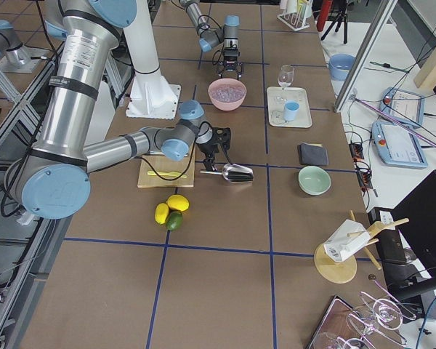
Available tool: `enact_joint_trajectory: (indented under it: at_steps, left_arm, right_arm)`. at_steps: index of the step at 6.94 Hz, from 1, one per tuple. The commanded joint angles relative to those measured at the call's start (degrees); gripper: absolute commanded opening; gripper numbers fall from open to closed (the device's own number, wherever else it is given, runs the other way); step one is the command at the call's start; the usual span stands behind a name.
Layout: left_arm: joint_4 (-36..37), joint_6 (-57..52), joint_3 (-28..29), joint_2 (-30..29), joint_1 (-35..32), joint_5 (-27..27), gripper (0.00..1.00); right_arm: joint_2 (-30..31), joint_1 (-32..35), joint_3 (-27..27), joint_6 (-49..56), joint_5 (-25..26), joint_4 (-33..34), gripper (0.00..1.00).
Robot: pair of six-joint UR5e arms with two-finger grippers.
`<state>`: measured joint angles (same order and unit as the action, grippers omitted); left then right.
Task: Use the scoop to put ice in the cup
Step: 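Move the right gripper toward the metal scoop while the left approaches the bowl, then grasp the metal scoop handle with the right gripper while the left holds the bowl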
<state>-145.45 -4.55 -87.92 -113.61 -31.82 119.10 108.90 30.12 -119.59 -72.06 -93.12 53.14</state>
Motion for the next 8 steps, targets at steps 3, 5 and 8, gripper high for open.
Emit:
enact_joint_trajectory:
  at_steps: [3, 5, 8]
  left_arm:
    - [0.00, 0.07, 0.03, -0.03, 0.01, 0.08, 1.00]
    - [0.00, 0.07, 0.03, -0.03, 0.01, 0.08, 1.00]
    - [0.00, 0.07, -0.15, -0.12, 0.01, 0.17, 1.00]
  right_arm:
    - [1.23, -8.67, 7.76, -3.61, 11.20, -8.95, 1.00]
    - [0.70, -8.76, 9.20, -3.61, 11.90, -10.60, 0.82]
    - [0.96, -8.59, 8.85, -3.61, 12.00, -10.77, 0.00]
